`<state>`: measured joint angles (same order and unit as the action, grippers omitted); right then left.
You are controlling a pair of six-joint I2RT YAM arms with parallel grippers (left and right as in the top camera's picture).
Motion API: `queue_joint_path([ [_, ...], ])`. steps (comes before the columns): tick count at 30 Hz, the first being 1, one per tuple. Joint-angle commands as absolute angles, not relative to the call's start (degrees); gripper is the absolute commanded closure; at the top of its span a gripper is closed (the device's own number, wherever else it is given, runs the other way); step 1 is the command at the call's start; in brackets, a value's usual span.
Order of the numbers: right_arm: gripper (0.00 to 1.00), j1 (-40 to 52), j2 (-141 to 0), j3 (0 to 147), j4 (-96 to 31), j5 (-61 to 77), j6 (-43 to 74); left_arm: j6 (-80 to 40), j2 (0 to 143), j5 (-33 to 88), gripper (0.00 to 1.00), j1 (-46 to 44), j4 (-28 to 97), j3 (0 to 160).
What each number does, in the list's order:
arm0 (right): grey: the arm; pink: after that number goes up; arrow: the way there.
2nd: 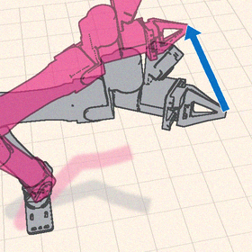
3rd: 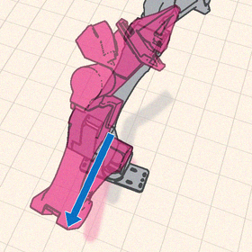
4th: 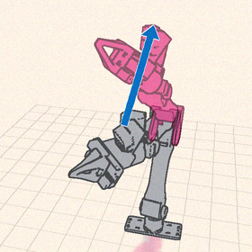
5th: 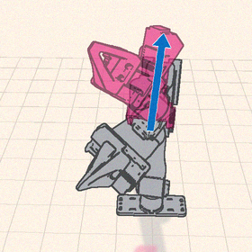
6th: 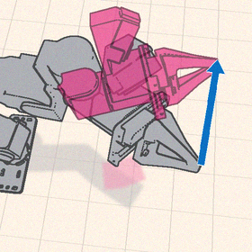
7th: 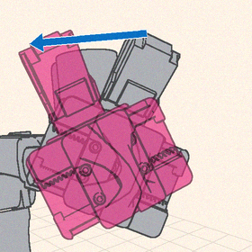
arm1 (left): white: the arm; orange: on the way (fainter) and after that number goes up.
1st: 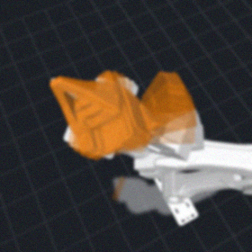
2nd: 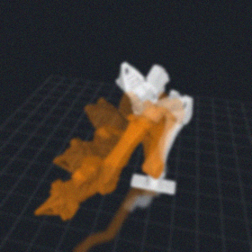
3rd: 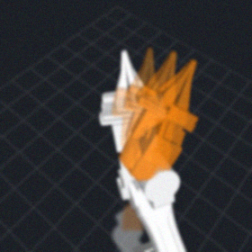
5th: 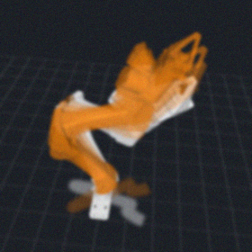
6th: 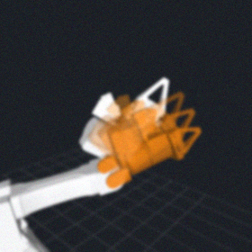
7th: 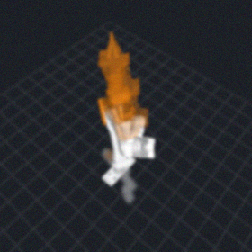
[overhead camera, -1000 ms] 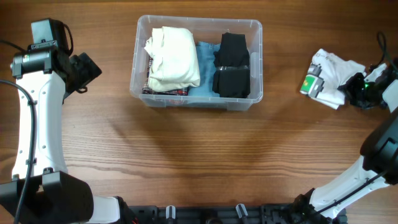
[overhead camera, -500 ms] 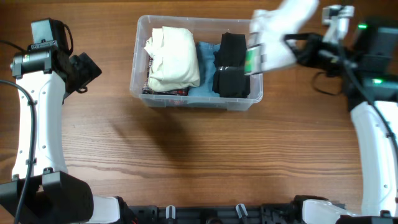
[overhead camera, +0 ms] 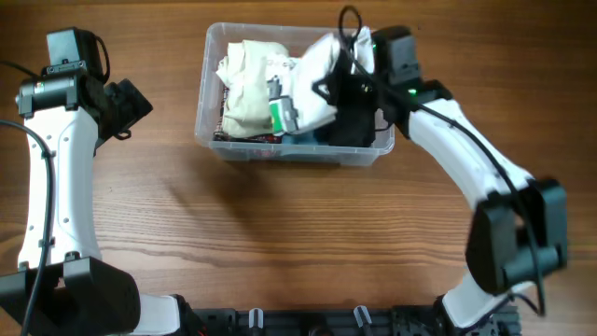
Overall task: Pack container
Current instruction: 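Lift the white t-shirt with the right gripper and lower it into the bin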
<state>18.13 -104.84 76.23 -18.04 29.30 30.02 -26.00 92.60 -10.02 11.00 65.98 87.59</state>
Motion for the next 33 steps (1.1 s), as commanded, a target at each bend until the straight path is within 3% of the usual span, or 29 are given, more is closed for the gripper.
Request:
queue_joint_path([
  [1,0.95,17.6,-107.3,76.5,-21.7,18.7,29.9,-25.9,91.9,-10.3,0.0,11.3,65.8,87.4],
  [4,0.86,17.6,-105.1,76.5,-24.5,13.0,29.9,-25.9,91.9,-10.3,0.0,11.3,65.8,87.4],
  [10,0.83,17.7,-92.0,76.5,-26.4,7.0,26.7,-25.9,91.9,-10.3,0.0,11.3,65.8,87.4],
  [11,0.74,17.6,-90.3,76.5,-26.4,7.1,26.3,-25.9,91.9,-10.3,0.0,11.3,65.8,87.4],
  [13,0.4,17.7,-88.4,76.5,-26.1,7.6,25.3,-25.9,91.9,-10.3,0.0,11.3,65.8,87.4],
  [16,0.28,17.7,-89.4,76.5,-27.6,7.7,25.5,-25.9,91.9,-10.3,0.0,11.3,65.8,87.4],
  [17,0.29,17.7,-89.8,76.5,-28.0,7.7,25.5,-25.9,91.9,-10.3,0.0,11.3,65.8,87.4],
  [19,0.44,17.8,-90.1,76.5,-28.0,8.0,25.6,-25.9,91.9,-10.3,0.0,11.3,65.8,87.4],
  [22,0.51,18.3,-90.3,76.5,-26.0,10.1,25.6,-25.9,91.9,-10.3,0.0,11.3,65.8,87.4],
  [26,0.73,20.3,-93.6,76.5,-24.4,10.1,25.6,-25.9,91.9,-10.3,0.0,11.3,65.8,87.4],
  [33,0.74,21.8,-107.7,76.5,-19.8,9.3,25.5,-25.9,91.9,-10.3,0.0,11.3,65.8,87.4],
])
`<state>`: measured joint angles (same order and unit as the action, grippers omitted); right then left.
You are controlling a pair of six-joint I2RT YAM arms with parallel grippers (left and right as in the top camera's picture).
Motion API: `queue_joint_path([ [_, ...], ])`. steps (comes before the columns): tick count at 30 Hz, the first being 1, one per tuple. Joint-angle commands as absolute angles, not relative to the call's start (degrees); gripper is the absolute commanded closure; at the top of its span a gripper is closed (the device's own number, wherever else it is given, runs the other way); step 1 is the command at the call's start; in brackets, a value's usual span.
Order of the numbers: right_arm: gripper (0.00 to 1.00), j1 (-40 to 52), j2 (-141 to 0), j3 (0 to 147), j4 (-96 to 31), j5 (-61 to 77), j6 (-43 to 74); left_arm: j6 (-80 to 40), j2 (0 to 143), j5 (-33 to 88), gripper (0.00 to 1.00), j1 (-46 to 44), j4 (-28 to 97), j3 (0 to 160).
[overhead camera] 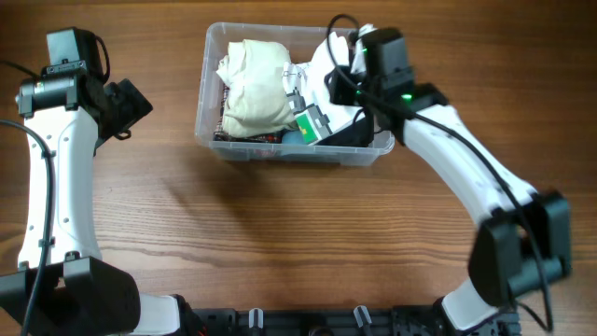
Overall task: Pack container
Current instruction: 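Lift the white t-shirt with the right gripper and lower it into the bin, then press the white t-shirt down into the bin's right side with the right gripper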
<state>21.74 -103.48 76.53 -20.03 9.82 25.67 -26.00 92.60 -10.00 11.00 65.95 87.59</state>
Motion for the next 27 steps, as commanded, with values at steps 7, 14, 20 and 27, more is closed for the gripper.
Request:
queue_joint_path([
  [7,0.8,18.8,-106.4,76.5,-31.0,-1.3,28.4,-25.9,91.9,-10.3,0.0,11.3,65.8,87.4],
  [14,0.8,21.4,-97.7,76.5,-29.9,0.1,30.7,-25.9,91.9,-10.3,0.0,11.3,65.8,87.4],
  [20,0.73,24.6,-99.2,76.5,-18.7,0.1,28.1,-25.9,91.9,-10.3,0.0,11.3,65.8,87.4],
  [27,0.73,24.7,-108.5,76.5,-6.6,-0.3,28.6,-25.9,91.9,-10.3,0.0,11.3,65.8,87.4],
])
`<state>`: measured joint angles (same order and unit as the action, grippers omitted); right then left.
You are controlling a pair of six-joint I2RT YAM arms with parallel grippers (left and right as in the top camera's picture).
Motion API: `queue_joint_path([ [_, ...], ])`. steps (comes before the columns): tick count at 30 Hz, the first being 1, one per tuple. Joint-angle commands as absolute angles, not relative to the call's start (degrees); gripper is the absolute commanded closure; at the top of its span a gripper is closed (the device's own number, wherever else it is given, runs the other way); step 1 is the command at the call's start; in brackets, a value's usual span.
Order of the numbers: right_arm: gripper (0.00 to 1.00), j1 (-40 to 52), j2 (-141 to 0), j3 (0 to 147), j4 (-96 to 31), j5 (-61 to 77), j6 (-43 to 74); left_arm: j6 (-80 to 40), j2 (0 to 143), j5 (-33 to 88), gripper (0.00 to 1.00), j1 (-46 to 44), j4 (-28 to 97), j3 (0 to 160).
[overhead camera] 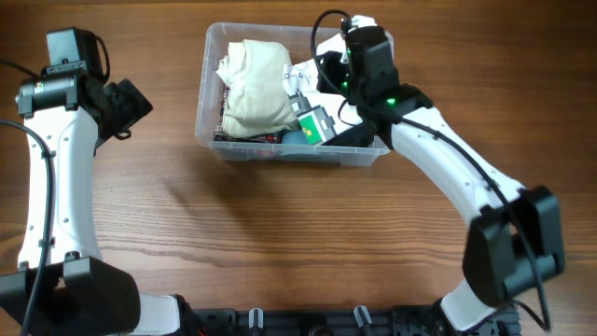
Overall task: Pack container
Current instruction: 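Press the white t-shirt down into the bin's right side with the right gripper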
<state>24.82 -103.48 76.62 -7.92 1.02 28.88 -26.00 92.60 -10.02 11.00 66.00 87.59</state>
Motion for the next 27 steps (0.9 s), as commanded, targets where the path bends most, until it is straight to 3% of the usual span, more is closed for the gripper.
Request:
queue_joint_path([
  [1,0.73,24.5,-109.6,76.5,-6.2,-0.7,28.6,-25.9,91.9,-10.3,0.0,11.3,65.8,87.4],
  [6,0.73,22.5,-113.4,76.5,-7.0,-11.3,28.7,-25.9,91.9,-10.3,0.0,11.3,65.8,87.4],
  [14,0.73,21.7,-104.8,76.5,-16.5,-19.9,31.6,-25.9,91.9,-10.3,0.0,11.3,65.8,87.4],
  [21,0.69,22.2,-103.5,76.5,-19.2,-13.2,31.4,-25.9,91.9,-10.3,0.0,11.3,65.8,87.4],
  [23,0.55,22.2,-102.3,76.5,-19.1,-4.7,26.1,-25.9,91.9,-10.3,0.0,11.3,65.8,87.4],
  [27,0.34,22.2,-100.2,76.5,-21.4,-2.5,23.8,-25.9,91.9,-10.3,0.0,11.3,65.8,87.4],
])
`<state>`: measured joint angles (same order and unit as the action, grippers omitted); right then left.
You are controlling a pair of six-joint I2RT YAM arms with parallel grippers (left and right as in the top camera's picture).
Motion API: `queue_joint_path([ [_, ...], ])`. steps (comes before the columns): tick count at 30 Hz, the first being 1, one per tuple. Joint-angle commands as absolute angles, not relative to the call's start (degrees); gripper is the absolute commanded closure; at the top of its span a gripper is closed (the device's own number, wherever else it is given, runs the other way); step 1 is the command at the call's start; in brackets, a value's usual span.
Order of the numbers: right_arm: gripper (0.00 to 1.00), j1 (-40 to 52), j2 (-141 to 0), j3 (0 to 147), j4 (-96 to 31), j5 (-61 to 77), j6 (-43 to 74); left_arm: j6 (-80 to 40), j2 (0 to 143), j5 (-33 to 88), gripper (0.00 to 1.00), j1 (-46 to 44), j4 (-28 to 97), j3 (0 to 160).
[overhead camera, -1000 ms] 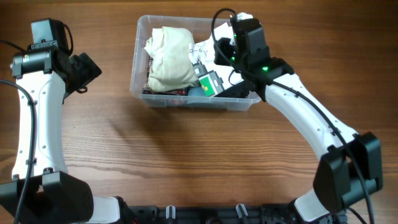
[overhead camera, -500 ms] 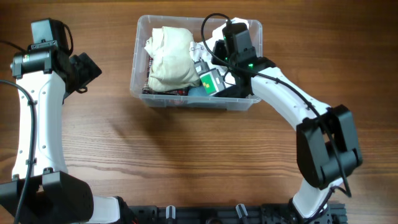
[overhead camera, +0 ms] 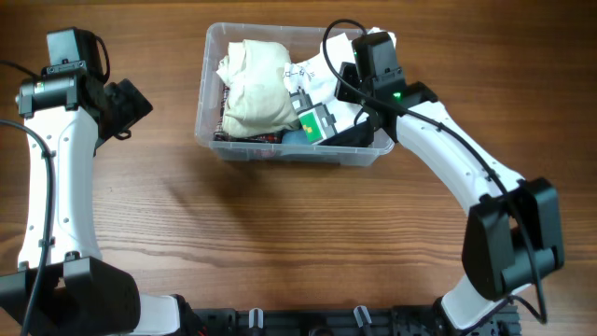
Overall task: Pack container
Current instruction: 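Press the white t-shirt down into the bin's right side with the right gripper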
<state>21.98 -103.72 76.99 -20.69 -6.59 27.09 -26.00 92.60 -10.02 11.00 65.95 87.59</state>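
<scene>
A clear plastic container (overhead camera: pixel 213 138) stands at the back middle of the wooden table. Inside it lie a folded cream cloth (overhead camera: pixel 254 86), a white packet with print (overhead camera: pixel 317 79), a green-and-white packet (overhead camera: pixel 315 123) and dark items at the bottom. My right gripper (overhead camera: pixel 347 82) reaches into the container's right end over the white packet; its fingers are hidden under the wrist, so their state does not show. My left gripper (overhead camera: pixel 138 105) hangs to the left of the container, away from it, and its fingers cannot be made out.
The container's right rim (overhead camera: pixel 390 140) lies right under my right arm. Bare wooden table (overhead camera: pixel 280 233) spreads in front of the container. The arm bases (overhead camera: pixel 308 322) sit along the near edge.
My right gripper has shifted a little to the right and back inside the container's right end. The white packet shows more. The left arm is unchanged.
My right gripper was over the container's right end with a white packet bulging high above the contents. Then the packet lay lower and the green-and-white packet showed. The gripper then sat further left and has now moved back right; the left arm stayed still.
</scene>
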Motion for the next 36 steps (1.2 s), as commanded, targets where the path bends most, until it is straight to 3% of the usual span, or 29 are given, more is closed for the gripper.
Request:
queue_joint_path([
  [1,0.31,21.8,-99.7,76.5,-21.5,-3.1,23.1,-25.9,91.9,-10.3,0.0,11.3,65.8,87.4],
  [3,0.26,21.2,-99.2,76.5,-21.1,-2.9,22.2,-25.9,91.9,-10.3,0.0,11.3,65.8,87.4],
  [12,0.31,20.9,-103.8,76.5,-22.5,-1.7,21.0,-25.9,91.9,-10.3,0.0,11.3,65.8,87.4],
  [15,0.45,20.9,-104.6,76.4,-21.6,3.9,19.6,-25.9,91.9,-10.3,0.0,11.3,65.8,87.4],
  [18,0.5,20.9,-104.6,76.5,-20.4,4.4,19.7,-25.9,91.9,-10.3,0.0,11.3,65.8,87.4],
  [25,0.81,20.7,-104.0,76.5,-21.9,3.9,24.5,-25.9,91.9,-10.3,0.0,11.3,65.8,87.4],
  [31,0.95,20.6,-100.2,76.5,-24.9,-0.4,32.8,-25.9,91.9,-10.3,0.0,11.3,65.8,87.4],
  [36,0.96,20.5,-97.7,76.5,-28.1,-4.3,36.4,-25.9,91.9,-10.3,0.0,11.3,65.8,87.4],
])
